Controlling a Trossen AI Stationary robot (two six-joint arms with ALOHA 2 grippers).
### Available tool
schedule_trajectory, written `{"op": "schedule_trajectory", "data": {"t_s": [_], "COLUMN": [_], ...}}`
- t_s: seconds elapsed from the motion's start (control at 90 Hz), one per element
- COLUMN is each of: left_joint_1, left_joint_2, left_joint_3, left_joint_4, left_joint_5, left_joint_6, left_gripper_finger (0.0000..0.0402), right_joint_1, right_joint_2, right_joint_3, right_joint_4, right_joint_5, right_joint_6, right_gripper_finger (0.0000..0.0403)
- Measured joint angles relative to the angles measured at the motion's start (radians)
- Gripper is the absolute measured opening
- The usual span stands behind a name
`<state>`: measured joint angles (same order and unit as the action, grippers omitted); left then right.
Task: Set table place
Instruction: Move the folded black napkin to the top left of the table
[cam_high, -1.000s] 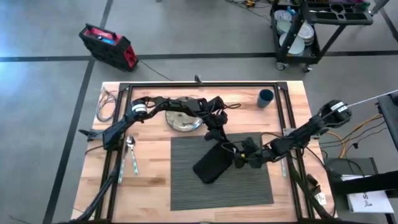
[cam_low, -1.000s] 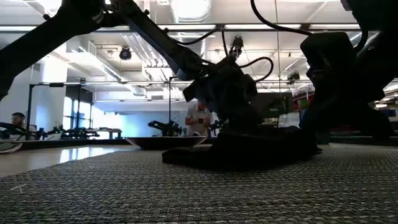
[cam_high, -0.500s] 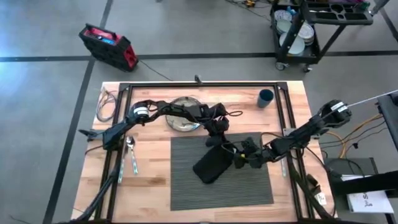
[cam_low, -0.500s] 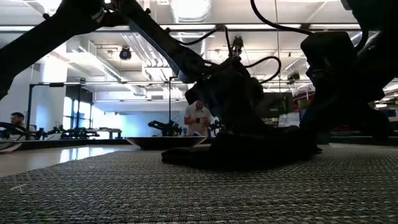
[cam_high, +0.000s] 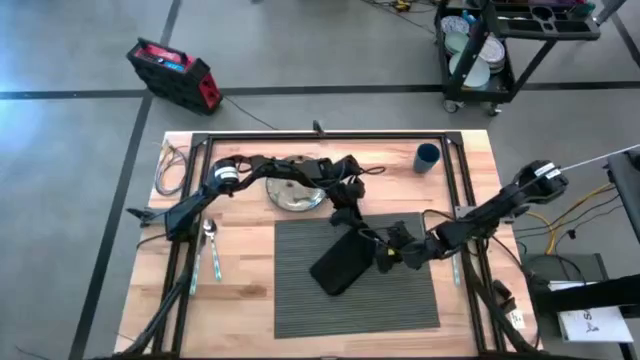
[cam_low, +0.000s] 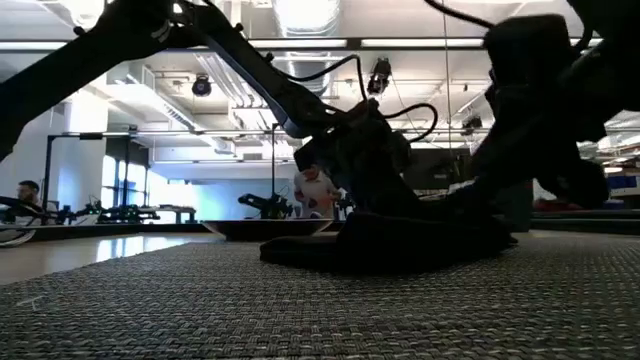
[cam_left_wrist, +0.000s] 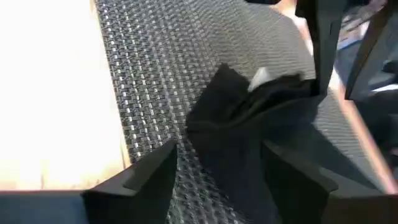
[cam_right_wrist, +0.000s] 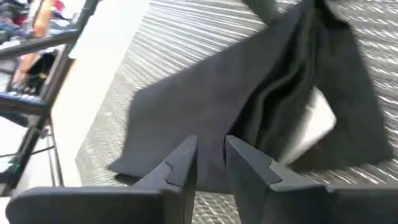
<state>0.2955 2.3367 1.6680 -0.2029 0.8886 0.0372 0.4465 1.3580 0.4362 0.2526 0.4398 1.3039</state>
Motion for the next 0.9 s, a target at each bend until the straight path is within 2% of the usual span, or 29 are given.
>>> {"op": "schedule_trajectory", "data": {"t_s": [0.167, 0.567, 0.711, 0.9], "left_joint_1": [-0.010, -0.036, -0.045, -0.052], "left_joint_2": [0.000, 0.021, 0.023, 0.024], "left_joint_3": [-0.001, -0.001, -0.001, -0.001], "left_joint_4": [-0.003, 0.047, 0.052, 0.061], "left_joint_5": [0.024, -0.001, -0.004, -0.002], "left_joint_6": [0.003, -0.004, 0.003, 0.013], "left_gripper_finger": [0.0219, 0.0218, 0.0193, 0.0128], "right_joint_1": [-0.005, -0.006, -0.006, -0.006], "right_joint_2": [-0.001, -0.002, -0.002, -0.002], "right_joint_3": [0.000, 0.000, 0.000, 0.000], "right_joint_4": [-0.015, -0.016, -0.016, -0.016], "right_joint_5": [0.005, 0.002, 0.001, 0.001], "right_joint_6": [0.004, 0.004, 0.004, 0.004], "right_gripper_finger": [0.0061, 0.0046, 0.0054, 0.0059]}}
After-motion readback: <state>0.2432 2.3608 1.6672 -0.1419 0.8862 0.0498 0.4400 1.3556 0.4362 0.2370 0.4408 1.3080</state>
